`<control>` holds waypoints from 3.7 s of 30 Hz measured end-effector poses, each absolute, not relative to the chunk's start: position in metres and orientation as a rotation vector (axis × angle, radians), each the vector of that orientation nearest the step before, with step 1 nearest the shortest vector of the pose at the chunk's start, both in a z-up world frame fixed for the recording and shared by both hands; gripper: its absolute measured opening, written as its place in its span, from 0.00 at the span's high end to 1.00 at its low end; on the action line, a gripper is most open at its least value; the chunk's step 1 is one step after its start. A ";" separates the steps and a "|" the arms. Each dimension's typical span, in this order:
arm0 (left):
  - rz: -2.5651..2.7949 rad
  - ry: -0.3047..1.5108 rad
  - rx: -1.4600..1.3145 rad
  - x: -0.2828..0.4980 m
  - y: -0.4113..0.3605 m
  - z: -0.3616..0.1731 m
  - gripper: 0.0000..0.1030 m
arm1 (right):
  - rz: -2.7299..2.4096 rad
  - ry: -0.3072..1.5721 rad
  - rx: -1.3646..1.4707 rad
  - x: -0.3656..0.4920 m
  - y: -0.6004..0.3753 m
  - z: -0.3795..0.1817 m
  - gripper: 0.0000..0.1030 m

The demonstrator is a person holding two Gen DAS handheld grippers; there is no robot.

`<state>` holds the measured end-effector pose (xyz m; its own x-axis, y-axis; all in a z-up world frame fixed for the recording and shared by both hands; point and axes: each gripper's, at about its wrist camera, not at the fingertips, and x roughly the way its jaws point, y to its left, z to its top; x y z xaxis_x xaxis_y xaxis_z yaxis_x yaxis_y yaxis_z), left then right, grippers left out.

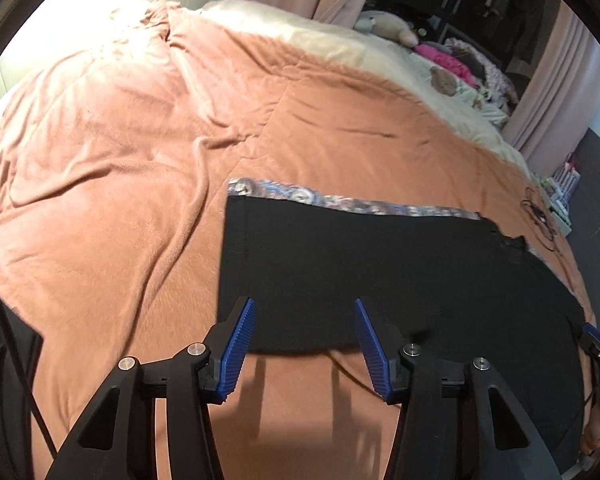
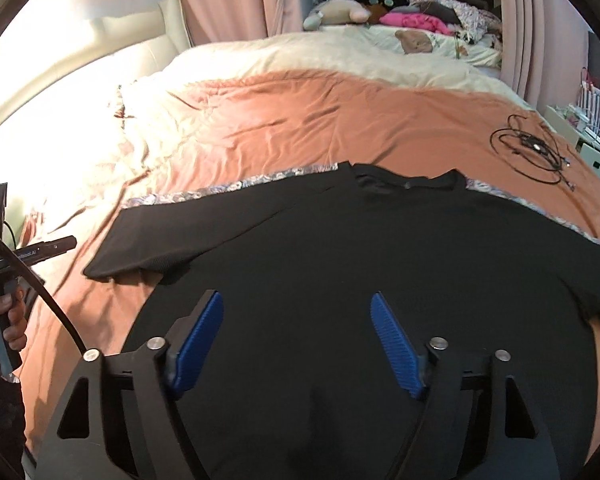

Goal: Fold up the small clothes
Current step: 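Move both grippers over the spread black t-shirt, then grasp the side edge of the black t-shirt with the left gripper, then fold the held side over toward the shirt's middle, open left gripper, then move the right gripper to the opposite side edge of the shirt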

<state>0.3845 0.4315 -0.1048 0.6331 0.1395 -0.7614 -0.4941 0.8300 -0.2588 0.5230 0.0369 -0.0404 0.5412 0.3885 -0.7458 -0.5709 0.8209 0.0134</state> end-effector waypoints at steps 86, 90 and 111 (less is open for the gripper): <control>0.124 0.976 -0.186 0.534 0.287 -0.084 0.46 | 0.564 1.088 0.032 0.694 0.028 -0.115 0.37; 0.155 1.026 -0.211 0.525 0.302 -0.110 0.46 | 0.560 1.092 0.014 0.696 0.042 -0.123 0.37; 0.177 1.087 -0.144 0.537 0.268 -0.114 0.46 | 0.430 0.963 -0.076 0.673 0.008 -0.093 0.39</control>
